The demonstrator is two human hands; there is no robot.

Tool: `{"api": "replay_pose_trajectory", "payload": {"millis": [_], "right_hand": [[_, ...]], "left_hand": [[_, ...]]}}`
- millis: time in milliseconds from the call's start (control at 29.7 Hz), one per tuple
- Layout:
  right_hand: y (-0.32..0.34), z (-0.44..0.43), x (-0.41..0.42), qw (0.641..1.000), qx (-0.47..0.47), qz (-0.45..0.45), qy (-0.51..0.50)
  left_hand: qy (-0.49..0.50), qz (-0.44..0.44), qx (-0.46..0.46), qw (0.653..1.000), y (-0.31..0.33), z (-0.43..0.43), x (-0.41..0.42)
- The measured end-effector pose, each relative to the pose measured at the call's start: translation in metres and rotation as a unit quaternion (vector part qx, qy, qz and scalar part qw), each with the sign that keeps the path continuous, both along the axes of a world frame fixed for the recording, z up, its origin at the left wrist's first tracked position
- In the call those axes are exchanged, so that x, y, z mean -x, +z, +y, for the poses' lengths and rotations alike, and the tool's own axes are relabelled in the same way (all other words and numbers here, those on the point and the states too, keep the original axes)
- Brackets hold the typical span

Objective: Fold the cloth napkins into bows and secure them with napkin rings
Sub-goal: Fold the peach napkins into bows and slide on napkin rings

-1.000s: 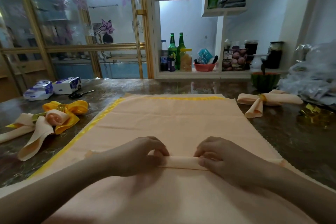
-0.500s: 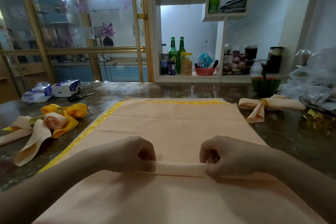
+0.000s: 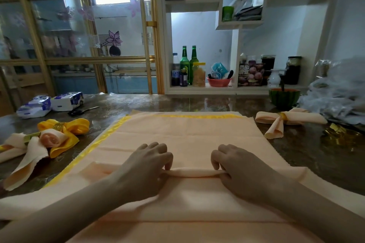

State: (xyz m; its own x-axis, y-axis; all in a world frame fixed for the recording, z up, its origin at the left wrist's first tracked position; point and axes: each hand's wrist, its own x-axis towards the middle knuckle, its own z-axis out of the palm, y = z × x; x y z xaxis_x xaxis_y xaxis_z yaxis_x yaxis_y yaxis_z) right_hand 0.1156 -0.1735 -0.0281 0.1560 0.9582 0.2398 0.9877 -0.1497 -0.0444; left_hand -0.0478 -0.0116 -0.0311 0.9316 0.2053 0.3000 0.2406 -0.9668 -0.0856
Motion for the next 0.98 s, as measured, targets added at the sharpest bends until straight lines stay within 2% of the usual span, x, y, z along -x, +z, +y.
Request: {"api": "replay_pose_trajectory", "payload": {"millis": [337, 506, 607, 741, 977], "right_hand": [[-0.004, -0.004, -0.010, 0.992, 0.016, 0.126, -0.018], [0.000, -0.005, -0.015, 0.972, 0.028, 0.231, -0.034], [0.000, -0.004, -0.016, 0.970, 0.015, 0.239, -0.038], [-0.002, -0.002, -0.015, 0.974, -0.004, 0.225, -0.040], [-0.004, -0.006, -0.005, 0.994, -0.049, 0.102, -0.007]], "left_hand": [[0.050, 0.007, 0.172, 0.984, -0.009, 0.010, -0.002], [0.052, 0.004, 0.192, 0.980, -0.013, 0.012, 0.000], [0.049, 0.011, 0.153, 0.987, -0.011, 0.012, 0.000], [0.055, -0.004, 0.165, 0.985, -0.010, 0.010, -0.003], [0.037, -0.057, 0.151, 0.986, -0.009, 0.002, 0.002]]}}
